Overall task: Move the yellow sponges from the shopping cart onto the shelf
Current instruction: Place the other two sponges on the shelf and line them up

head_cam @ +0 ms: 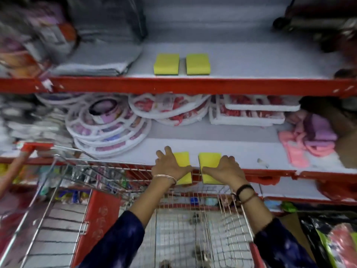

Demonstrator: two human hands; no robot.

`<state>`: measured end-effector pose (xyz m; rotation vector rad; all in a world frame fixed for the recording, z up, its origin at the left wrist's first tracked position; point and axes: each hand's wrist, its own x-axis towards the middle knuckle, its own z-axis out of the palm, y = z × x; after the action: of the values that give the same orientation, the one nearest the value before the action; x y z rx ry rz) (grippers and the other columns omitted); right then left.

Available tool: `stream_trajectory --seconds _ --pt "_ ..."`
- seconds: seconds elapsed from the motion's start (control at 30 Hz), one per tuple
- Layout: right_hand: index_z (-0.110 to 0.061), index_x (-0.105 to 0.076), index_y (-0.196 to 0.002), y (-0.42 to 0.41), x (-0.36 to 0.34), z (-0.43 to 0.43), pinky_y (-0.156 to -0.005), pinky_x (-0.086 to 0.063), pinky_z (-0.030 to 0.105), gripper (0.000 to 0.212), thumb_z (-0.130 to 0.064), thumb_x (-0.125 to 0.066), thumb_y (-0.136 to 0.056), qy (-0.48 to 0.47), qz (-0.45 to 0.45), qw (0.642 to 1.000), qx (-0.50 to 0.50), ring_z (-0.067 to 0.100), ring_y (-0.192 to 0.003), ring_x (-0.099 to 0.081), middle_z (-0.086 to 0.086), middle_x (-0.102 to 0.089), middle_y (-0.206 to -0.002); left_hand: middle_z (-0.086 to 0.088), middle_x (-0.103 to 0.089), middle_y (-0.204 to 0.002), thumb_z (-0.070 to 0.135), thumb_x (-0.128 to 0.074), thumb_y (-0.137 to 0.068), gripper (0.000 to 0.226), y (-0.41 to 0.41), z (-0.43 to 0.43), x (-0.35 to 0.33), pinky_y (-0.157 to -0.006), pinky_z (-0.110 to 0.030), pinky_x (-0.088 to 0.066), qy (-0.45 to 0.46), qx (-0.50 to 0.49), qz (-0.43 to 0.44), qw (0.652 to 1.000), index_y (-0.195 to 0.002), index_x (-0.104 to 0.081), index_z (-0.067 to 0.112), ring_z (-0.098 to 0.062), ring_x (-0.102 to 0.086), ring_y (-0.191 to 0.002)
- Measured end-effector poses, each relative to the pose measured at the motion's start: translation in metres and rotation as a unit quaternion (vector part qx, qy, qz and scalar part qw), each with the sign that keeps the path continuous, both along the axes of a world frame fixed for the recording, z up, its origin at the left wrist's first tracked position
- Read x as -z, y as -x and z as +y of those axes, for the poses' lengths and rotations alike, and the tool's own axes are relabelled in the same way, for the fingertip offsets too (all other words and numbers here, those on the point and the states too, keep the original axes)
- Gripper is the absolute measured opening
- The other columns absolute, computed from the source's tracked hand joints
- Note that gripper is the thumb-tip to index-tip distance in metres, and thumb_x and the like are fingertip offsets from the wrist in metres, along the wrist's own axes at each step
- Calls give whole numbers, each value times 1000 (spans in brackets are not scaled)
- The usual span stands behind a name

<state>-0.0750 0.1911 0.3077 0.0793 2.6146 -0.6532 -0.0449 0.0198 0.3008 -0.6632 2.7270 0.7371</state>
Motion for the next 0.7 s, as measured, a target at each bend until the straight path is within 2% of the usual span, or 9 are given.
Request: stream_trajectory --seconds 0.1,0.17,0.27,0.33,0.4,0.47,0.57,0.63,0.7 --pt "-5 -45 -131 15 -44 6 -97 -45 42 84 -62 -65 -73 19 24 1000 0 35 -125 -46 15 -41 -140 -18 -14 -155 64 -68 -69 109 13 3 -47 -100 -52 -45 5 18 21 1000 -149 -11 17 -43 -42 -130" --pt "-7 -53 -117 25 -70 10 -85 -47 41 73 -62 -67 -71 33 41 999 1 35 -117 -52 15 -50 -129 -17 -5 -159 63 -67 -71 111 22 8 -78 -104 -50 -43 13 32 37 999 -151 -5 17 -42 -36 -136" --pt "-18 -50 -74 41 -109 19 -69 -41 32 45 -60 -68 -70 64 79 995 4 29 -95 -58 10 -55 -99 -21 -18 -156 62 -69 -69 106 38 15 -124 -100 -49 -46 23 56 86 994 -148 -14 17 -41 -43 -131" --pt "-17 -47 -66 50 -136 24 -58 -37 29 45 -57 -67 -73 65 110 992 7 27 -86 -56 7 -53 -87 -20 -30 -149 65 -69 -66 101 51 20 -153 -95 -46 -48 32 62 118 991 -142 -24 15 -39 -48 -126" --pt "-17 -47 -60 60 -161 29 -50 -35 30 46 -57 -67 -73 59 136 989 10 27 -79 -54 8 -55 -83 -19 -24 -152 67 -67 -67 105 65 26 -181 -100 -46 -44 43 68 131 988 -146 -20 16 -39 -43 -131" --pt "-16 -54 -70 71 -185 35 -54 -37 30 43 -57 -67 -73 57 160 985 10 27 -83 -53 7 -55 -90 -17 -15 -157 65 -66 -70 107 80 33 -204 -107 -45 -39 43 77 143 986 -149 -13 16 -37 -34 -139" --pt "-7 -58 -105 91 -213 45 -64 -39 29 54 -53 -67 -77 72 172 982 29 29 -93 -52 12 -58 -112 -19 -16 -157 63 -67 -70 107 113 42 -228 -111 -45 -37 36 80 161 983 -148 -14 14 -36 -28 -142" --pt "-3 -56 -113 107 -226 50 -72 -39 29 60 -50 -67 -78 70 184 980 41 28 -92 -48 16 -56 -125 -20 -11 -158 63 -66 -70 110 136 50 -237 -113 -46 -33 37 79 152 985 -151 -8 15 -37 -24 -144" --pt "-4 -55 -113 124 -232 53 -76 -40 31 59 -50 -67 -78 61 191 978 49 30 -99 -51 16 -54 -129 -20 -9 -158 62 -66 -71 111 156 58 -242 -111 -45 -35 37 75 142 986 -151 -5 16 -40 -29 -141"
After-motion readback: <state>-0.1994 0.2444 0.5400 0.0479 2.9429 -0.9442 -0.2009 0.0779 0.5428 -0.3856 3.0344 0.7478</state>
